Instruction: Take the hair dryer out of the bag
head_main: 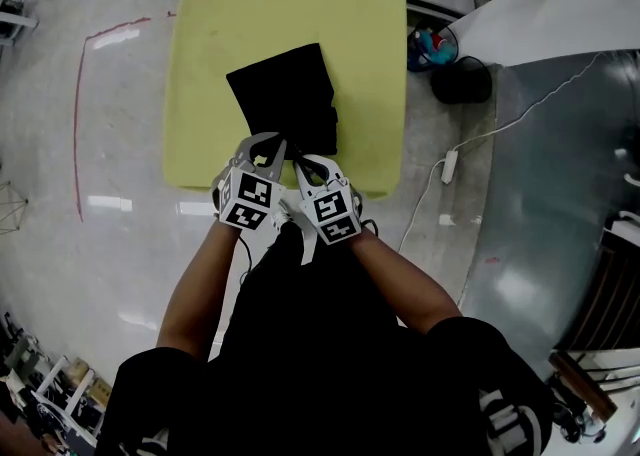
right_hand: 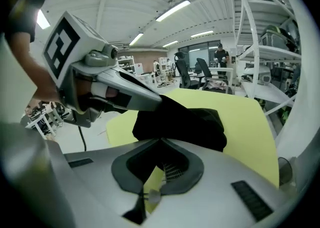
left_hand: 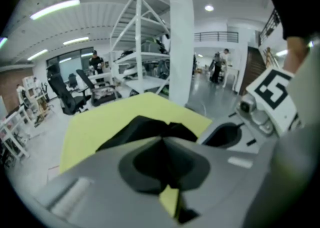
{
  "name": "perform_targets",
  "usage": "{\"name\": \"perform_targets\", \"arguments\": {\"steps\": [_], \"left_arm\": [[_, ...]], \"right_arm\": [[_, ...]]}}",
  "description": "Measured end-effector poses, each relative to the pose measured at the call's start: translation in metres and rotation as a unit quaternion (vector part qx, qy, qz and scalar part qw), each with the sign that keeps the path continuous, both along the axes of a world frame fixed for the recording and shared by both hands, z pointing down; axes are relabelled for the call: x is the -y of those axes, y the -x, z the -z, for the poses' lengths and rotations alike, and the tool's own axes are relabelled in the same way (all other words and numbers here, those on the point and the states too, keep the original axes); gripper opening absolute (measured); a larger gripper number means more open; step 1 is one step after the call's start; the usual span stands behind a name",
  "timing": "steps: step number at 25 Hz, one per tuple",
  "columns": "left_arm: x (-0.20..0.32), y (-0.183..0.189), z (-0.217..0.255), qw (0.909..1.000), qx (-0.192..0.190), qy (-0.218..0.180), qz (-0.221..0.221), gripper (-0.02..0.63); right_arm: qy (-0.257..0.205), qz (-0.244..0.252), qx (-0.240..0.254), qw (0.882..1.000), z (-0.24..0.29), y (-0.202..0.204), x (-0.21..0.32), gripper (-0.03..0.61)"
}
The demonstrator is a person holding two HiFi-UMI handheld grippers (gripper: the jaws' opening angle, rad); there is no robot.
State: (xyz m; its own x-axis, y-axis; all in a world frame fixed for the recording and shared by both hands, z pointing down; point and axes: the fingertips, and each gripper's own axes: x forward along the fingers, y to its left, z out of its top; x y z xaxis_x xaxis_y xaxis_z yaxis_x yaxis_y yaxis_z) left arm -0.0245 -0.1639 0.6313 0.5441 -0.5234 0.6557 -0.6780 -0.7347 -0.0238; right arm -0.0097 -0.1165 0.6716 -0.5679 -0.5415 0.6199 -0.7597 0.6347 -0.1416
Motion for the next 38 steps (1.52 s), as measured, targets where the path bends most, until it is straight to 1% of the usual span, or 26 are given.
{"name": "perform_targets", "arguments": {"steps": [3, 7, 8, 9, 10, 12, 14, 17, 21, 24, 27, 31, 35, 38], "left_arm": [[0.002, -0.001, 0.003, 0.9999, -0.012, 0.0, 0.003, 0.012], [0.01, 0.001, 0.01, 0.9992, -0.036, -0.003, 0.019, 0.012], [0.011, 0.001, 0.012, 0.9989, -0.041, -0.002, 0.023, 0.012], [0.012, 0.001, 0.013, 0.9986, -0.045, 0.0, 0.026, 0.012], [0.013, 0.001, 0.014, 0.9984, -0.05, 0.001, 0.027, 0.011], [0.016, 0.002, 0.015, 0.9979, -0.057, 0.003, 0.029, 0.011], [0.019, 0.005, 0.018, 0.9974, -0.063, 0.004, 0.034, 0.011], [0.023, 0.009, 0.02, 0.9967, -0.07, 0.006, 0.042, 0.012], [0.024, 0.016, 0.019, 0.996, -0.075, 0.012, 0.047, 0.012], [0.024, 0.017, 0.02, 0.995, -0.086, 0.016, 0.048, 0.011], [0.02, 0.017, 0.018, 0.9938, -0.097, 0.024, 0.047, 0.012], [0.018, 0.02, 0.013, 0.9922, -0.103, 0.033, 0.061, 0.012], [0.019, 0.023, 0.009, 0.9911, -0.109, 0.038, 0.066, 0.012], [0.018, 0.024, 0.008, 0.991, -0.108, 0.041, 0.069, 0.012]], "right_arm": [[-0.006, -0.028, -0.019, 0.999, -0.006, 0.0, 0.015, 0.006], [-0.022, -0.054, -0.071, 0.996, -0.014, -0.006, 0.03, 0.012], [-0.018, -0.06, -0.076, 0.995, -0.017, -0.007, 0.033, 0.044], [-0.01, -0.064, -0.076, 0.995, -0.021, -0.007, 0.036, 0.102], [0.001, -0.065, -0.073, 0.995, -0.025, -0.006, 0.038, 0.139], [0.018, -0.066, -0.069, 0.995, -0.032, -0.002, 0.043, 0.181], [0.031, -0.07, -0.075, 0.994, -0.039, 0.001, 0.05, 0.2], [0.047, -0.079, -0.089, 0.992, -0.047, 0.001, 0.06, 0.212], [0.064, -0.078, -0.104, 0.989, -0.057, 0.005, 0.07, 0.221], [0.072, -0.072, -0.113, 0.988, -0.063, 0.009, 0.074, 0.228], [0.078, -0.059, -0.131, 0.987, -0.073, 0.011, 0.075, 0.252], [0.086, -0.043, -0.147, 0.984, -0.081, 0.013, 0.078, 0.259], [0.097, -0.054, -0.138, 0.984, -0.085, 0.012, 0.081, 0.261], [0.105, -0.055, -0.129, 0.985, -0.086, 0.012, 0.084, 0.247]]}}
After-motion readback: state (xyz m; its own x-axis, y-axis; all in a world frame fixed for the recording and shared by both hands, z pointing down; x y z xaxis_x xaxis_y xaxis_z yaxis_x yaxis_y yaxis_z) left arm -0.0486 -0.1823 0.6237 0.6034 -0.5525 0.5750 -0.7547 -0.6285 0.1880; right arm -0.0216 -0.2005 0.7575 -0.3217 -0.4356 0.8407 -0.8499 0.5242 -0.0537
